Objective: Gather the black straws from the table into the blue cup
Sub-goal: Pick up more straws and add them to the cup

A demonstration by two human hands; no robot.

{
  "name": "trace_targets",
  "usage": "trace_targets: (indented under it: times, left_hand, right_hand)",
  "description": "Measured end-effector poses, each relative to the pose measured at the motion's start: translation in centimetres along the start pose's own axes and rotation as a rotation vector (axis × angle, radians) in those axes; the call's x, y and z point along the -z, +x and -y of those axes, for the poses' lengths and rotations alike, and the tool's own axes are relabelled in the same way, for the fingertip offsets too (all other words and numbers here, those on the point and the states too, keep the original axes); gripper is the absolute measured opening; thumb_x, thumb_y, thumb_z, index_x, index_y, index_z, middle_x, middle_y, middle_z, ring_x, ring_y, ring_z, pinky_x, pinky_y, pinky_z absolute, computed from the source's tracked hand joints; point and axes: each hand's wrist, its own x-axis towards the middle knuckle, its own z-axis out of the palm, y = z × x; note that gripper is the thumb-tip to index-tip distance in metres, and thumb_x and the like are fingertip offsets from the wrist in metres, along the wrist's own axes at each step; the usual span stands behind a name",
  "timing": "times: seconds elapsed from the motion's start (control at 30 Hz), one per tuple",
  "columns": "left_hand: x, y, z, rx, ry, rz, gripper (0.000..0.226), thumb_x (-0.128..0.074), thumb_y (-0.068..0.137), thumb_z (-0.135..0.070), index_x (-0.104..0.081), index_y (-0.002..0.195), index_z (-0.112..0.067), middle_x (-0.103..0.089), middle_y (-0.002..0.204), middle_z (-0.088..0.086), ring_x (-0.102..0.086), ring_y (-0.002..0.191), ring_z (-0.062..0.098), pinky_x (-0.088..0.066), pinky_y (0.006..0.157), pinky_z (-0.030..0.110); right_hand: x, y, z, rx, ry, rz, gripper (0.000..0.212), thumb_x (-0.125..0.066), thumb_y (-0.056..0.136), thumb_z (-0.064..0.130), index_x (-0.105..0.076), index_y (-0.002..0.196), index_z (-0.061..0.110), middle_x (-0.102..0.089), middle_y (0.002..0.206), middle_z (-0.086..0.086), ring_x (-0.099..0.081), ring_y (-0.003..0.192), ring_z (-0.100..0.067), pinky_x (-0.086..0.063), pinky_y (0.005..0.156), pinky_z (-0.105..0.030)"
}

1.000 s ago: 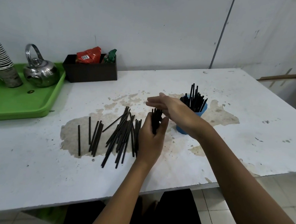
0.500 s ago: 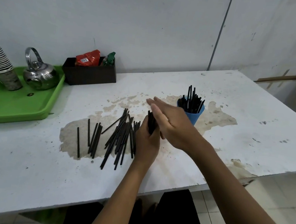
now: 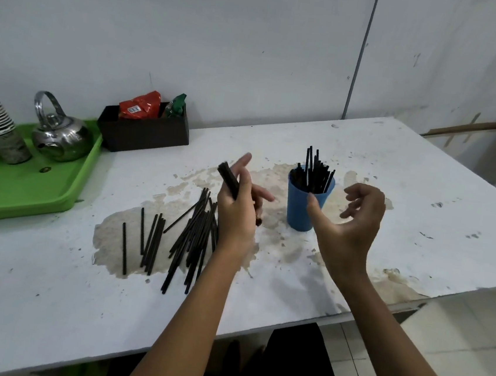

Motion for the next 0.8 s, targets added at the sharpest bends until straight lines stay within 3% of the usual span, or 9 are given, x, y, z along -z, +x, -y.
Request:
trace_targets:
  times: [0.13, 0.3, 0.43, 0.6, 0.67, 0.8]
  left_hand:
    - [-1.5, 1.6, -2.2, -0.035, -0.12, -0.021, 0.03, -0.036, 0.109, -0.029, -0.06, 0.124, -0.022, -0.07, 0.065, 0.0, -0.059, 0.059, 0.01, -0.046, 0.06, 0.024]
    - [-3.4, 2.8, -4.1, 0.015, -0.146, 0.027, 0.033, -0.028, 0.109, -0.039, -0.06, 0.12, -0.034, -0.078, 0.087, -0.004, -0.068, 0.086, 0.01, -0.044, 0.084, 0.035]
    - [-5.2, 3.0, -4.4, 0.043, -0.161, 0.1, 0.034, -0.027, 0.109, -0.04, -0.059, 0.117, -0.033, -0.078, 0.098, -0.003, -0.068, 0.093, 0.011, -0.041, 0.097, 0.039]
    - [-6.9, 3.2, -4.1, 0.0, -0.112, 0.128, 0.03, -0.025, 0.11, -0.037, -0.054, 0.109, -0.028, -0.078, 0.101, -0.001, -0.068, 0.099, 0.011, -0.037, 0.096, 0.039]
    - [-7.4, 3.3, -4.0, -0.039, -0.094, 0.132, 0.031, -0.024, 0.11, -0.035, -0.054, 0.107, -0.027, -0.078, 0.102, 0.0, -0.067, 0.105, 0.013, -0.038, 0.103, 0.037]
    - [-7.9, 3.5, -4.0, -0.088, -0.091, 0.157, 0.033, -0.021, 0.111, -0.031, -0.053, 0.106, -0.024, -0.077, 0.109, -0.002, -0.066, 0.11, 0.011, -0.04, 0.099, 0.024]
  right_hand:
    - [-0.2, -0.7, -2.4, -0.116, -0.02, 0.143, 0.072, -0.088, 0.064, 0.033, -0.045, 0.12, 0.019, -0.043, 0.115, 0.003, -0.047, 0.106, -0.019, -0.051, 0.078, -0.038]
    - [-0.9, -0.9, -4.3, -0.24, -0.054, 0.284, 0.092, -0.089, 0.061, 0.043, -0.039, 0.135, 0.024, -0.043, 0.124, 0.003, -0.046, 0.117, -0.019, -0.051, 0.088, -0.034]
    - [-1.4, -0.8, -5.2, -0.233, -0.131, 0.344, 0.079, -0.083, 0.066, 0.049, -0.046, 0.132, 0.024, -0.05, 0.122, 0.004, -0.048, 0.112, -0.017, -0.052, 0.088, -0.038]
    - [-1.6, -0.9, -5.3, -0.215, -0.141, 0.349, 0.069, -0.081, 0.069, 0.047, -0.052, 0.127, 0.023, -0.054, 0.115, 0.008, -0.047, 0.109, -0.014, -0.047, 0.082, -0.027]
    - [-1.5, -0.9, -5.3, -0.21, -0.139, 0.348, 0.069, -0.081, 0.069, 0.047, -0.052, 0.126, 0.022, -0.055, 0.116, 0.008, -0.047, 0.108, -0.014, -0.046, 0.081, -0.026]
    - [-1.4, -1.0, -5.4, -0.195, -0.134, 0.341, 0.068, -0.082, 0.068, 0.047, -0.053, 0.125, 0.022, -0.056, 0.115, 0.007, -0.048, 0.106, -0.014, -0.048, 0.081, -0.028]
